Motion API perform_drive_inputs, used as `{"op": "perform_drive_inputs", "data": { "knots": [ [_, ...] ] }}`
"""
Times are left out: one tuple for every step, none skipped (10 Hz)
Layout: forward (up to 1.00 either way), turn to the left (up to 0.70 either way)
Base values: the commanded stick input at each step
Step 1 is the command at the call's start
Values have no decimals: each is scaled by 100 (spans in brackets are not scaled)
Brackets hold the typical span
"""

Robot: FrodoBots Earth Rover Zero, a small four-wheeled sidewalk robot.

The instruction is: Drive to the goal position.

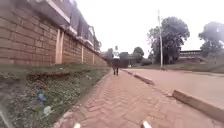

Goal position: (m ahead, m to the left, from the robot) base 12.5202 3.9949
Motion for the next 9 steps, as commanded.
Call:
{"op": "perform_drive_inputs", "data": {
  "knots": [
    [50,0],
    [50,2],
    [50,6],
    [50,-12],
    [50,-42],
    [50,-13],
    [50,18],
    [50,6],
    [50,15]
  ]
}}
